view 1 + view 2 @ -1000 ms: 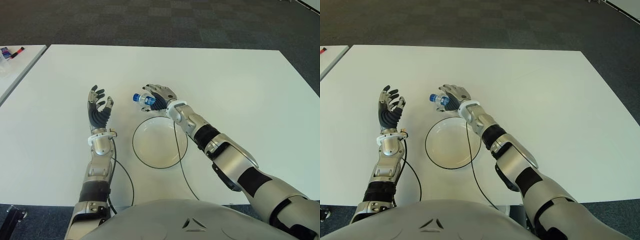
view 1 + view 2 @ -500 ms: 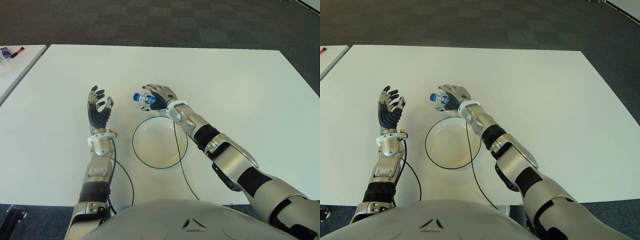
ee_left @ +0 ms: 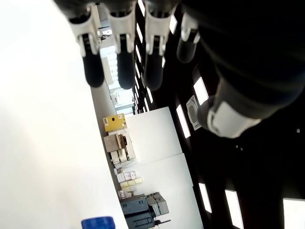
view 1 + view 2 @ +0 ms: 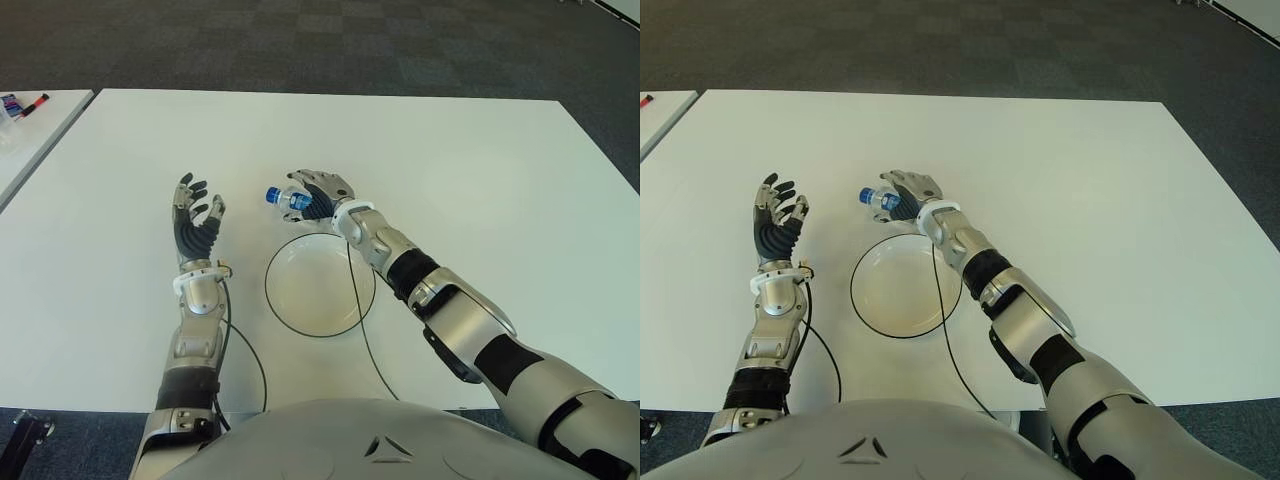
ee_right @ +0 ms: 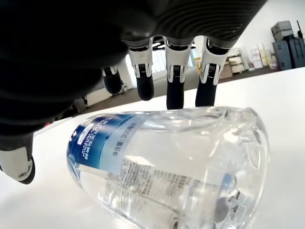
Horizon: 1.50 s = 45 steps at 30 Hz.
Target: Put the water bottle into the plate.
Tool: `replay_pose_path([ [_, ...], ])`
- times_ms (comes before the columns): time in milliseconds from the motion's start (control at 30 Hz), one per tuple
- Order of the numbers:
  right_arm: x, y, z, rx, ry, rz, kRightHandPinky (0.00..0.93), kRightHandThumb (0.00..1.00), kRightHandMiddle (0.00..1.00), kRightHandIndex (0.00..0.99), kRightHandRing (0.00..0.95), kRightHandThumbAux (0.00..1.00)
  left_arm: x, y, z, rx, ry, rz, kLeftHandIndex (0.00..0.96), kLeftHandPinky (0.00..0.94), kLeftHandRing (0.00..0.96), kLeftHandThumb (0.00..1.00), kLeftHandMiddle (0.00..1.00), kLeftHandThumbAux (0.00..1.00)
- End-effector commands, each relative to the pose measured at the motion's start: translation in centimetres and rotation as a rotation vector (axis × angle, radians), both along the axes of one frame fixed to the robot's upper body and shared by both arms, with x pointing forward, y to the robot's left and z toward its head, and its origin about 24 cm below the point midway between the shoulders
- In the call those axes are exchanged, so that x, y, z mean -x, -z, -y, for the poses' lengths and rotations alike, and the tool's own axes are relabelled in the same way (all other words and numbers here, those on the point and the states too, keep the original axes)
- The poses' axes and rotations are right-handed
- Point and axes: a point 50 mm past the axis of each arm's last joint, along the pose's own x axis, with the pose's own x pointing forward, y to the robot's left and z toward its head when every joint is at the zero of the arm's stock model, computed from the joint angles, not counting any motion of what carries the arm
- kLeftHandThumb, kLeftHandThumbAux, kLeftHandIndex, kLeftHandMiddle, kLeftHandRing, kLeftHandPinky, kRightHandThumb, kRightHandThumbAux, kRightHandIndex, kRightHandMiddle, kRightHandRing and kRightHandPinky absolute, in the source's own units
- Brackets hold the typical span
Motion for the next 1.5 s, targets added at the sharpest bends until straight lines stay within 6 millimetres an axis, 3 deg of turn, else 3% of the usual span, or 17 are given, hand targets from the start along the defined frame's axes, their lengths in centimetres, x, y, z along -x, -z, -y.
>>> replay_pose_path([
  [33, 0.3, 0.6, 0.1, -0.014, 0.020, -0.061, 0.187, 0.158, 0.071, 0.000, 0.137, 0.471, 0.3, 0.3, -0.3, 0.003, 0.003, -0.022, 0.122, 0.257, 0.234, 0.478, 0.229, 0.622],
  [367, 0.9, -0.1, -0.1, -0.086, 0.006, -0.031, 0.198, 0.156, 0.075, 0.000, 0.120, 0.483, 0.4, 0.1, -0.5, 0.002, 0.006, -0.014, 0.124, 0.268, 0.241, 0.477, 0.234, 0.618],
  [533, 1.4, -0.2, -0.2, -0.134, 0.011, -0.048, 0.145, 0.144, 0.071, 0.000, 0.102, 0.471, 0.5, 0.0, -0.5, -0.001, 0.007, -0.007, 0.130, 0.280, 0.247, 0.487, 0.237, 0.625],
  [733, 2.6, 1.3, -0.6, -0.160, 0.013, -0.107, 0.134, 0.152, 0.054, 0.000, 0.080, 0.472, 0.7, 0.0, -0.6, -0.004, 0.010, 0.000, 0.136, 0.287, 0.252, 0.503, 0.242, 0.629],
  [933, 2.7, 1.5, -0.7, -0.163, 0.007, -0.132, 0.176, 0.174, 0.056, 0.000, 0.094, 0.476, 0.9, -0.2, -0.6, 0.002, 0.007, 0.009, 0.138, 0.289, 0.254, 0.513, 0.245, 0.634],
  [1500, 3.5, 2.3, -1.1, -0.125, -0.017, -0.189, 0.135, 0.208, 0.014, 0.000, 0.057, 0.490, 1.4, -0.3, -0.7, 0.002, 0.002, 0.023, 0.124, 0.271, 0.241, 0.516, 0.237, 0.648],
])
